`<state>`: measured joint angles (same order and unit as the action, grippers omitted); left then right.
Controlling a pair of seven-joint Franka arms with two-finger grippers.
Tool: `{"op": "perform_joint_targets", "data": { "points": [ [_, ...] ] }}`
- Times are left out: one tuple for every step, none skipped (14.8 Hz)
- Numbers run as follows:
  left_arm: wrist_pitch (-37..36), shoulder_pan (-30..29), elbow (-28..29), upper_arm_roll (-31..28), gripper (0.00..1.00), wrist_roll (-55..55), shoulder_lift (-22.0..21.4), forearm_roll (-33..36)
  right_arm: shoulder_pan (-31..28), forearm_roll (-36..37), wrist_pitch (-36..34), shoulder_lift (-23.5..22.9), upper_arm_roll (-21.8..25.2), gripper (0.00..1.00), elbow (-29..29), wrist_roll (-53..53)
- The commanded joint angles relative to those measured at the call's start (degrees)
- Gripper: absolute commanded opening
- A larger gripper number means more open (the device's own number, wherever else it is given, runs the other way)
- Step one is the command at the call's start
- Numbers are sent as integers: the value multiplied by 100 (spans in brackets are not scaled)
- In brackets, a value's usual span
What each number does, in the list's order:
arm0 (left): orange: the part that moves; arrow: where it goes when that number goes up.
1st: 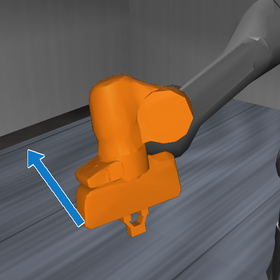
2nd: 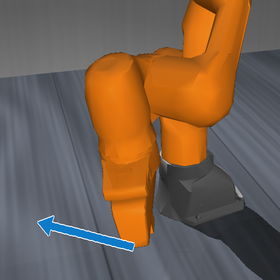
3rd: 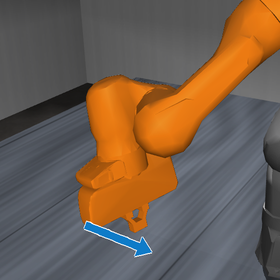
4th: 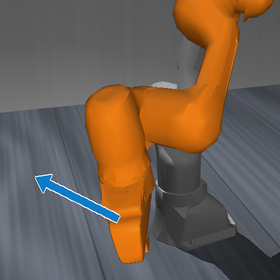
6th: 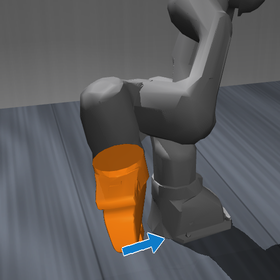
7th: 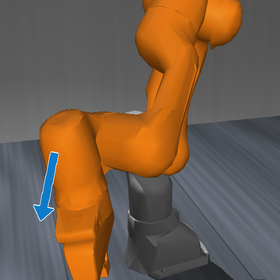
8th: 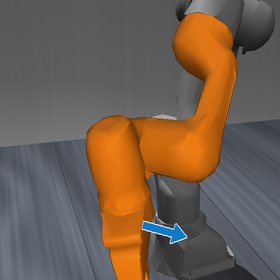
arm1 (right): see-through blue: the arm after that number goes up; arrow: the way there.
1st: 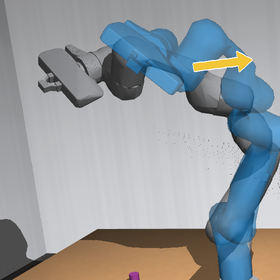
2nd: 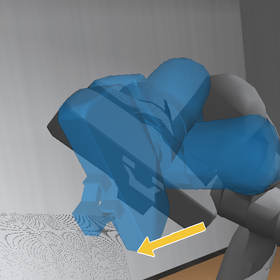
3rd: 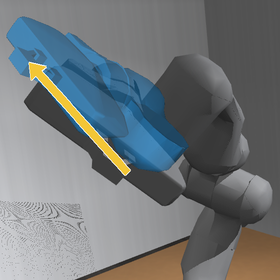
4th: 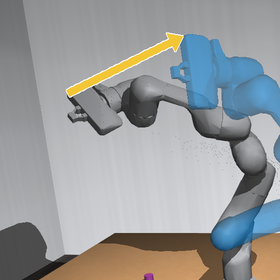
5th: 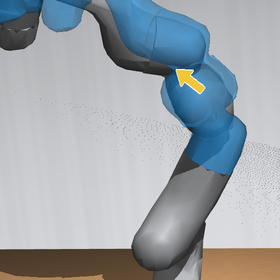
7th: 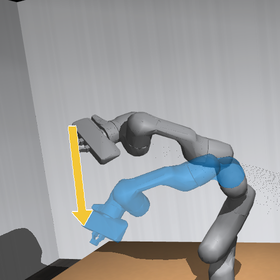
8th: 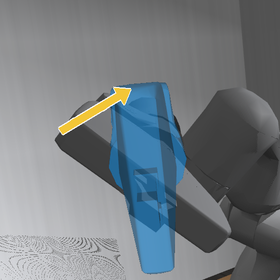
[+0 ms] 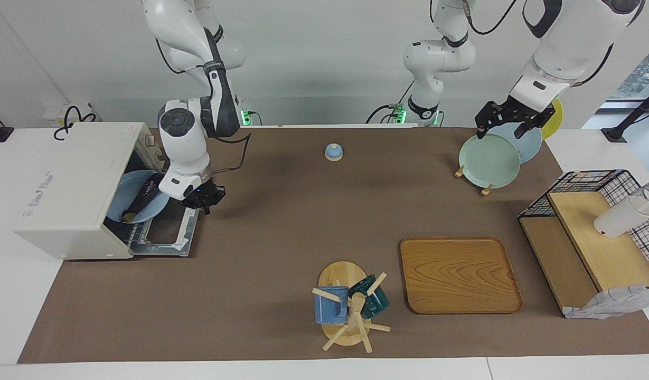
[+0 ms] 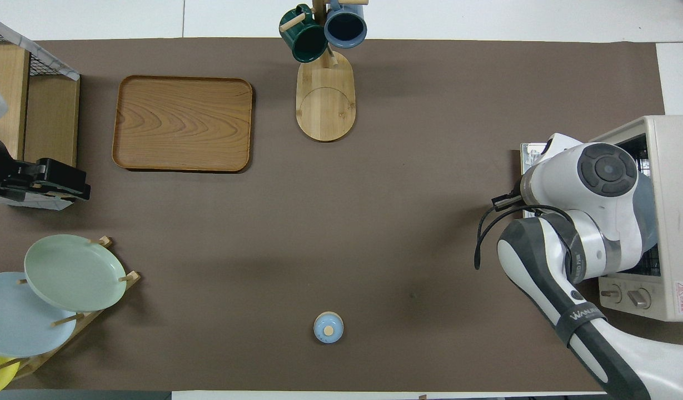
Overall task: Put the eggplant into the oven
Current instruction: 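Insert the eggplant into the oven and open the right gripper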
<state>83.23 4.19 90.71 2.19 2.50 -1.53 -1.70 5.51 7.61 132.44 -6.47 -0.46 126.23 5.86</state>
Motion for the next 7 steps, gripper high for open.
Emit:
{"op": "perform_joint_targets", "data": {
  "points": [
    [36, -32, 96, -16, 100, -4, -128, -32, -103, -111, 150, -126, -16, 0, 69, -32],
    [36, -32, 96, -17, 100, -4, -128, -32, -112, -119, 203, -187, -16, 0, 95, -32],
    [36, -32, 96, -17, 100, -4, -128, -32, -129, -119, 221, -205, -16, 0, 104, -32],
    [36, -32, 96, -17, 100, -4, -128, -32, -138, -102, 212, -206, -16, 0, 113, -23],
    [36, -32, 96, -17, 100, -4, -128, -32, -95, -32, 204, -223, -16, 0, 113, -49],
    [36, -32, 96, -17, 100, -4, -128, -32, -77, 47, 204, -293, -7, 0, 113, -111],
    [36, -32, 96, -17, 100, -4, -128, -32, -120, 169, 204, -320, -7, 0, 113, -189]
  ]
}}
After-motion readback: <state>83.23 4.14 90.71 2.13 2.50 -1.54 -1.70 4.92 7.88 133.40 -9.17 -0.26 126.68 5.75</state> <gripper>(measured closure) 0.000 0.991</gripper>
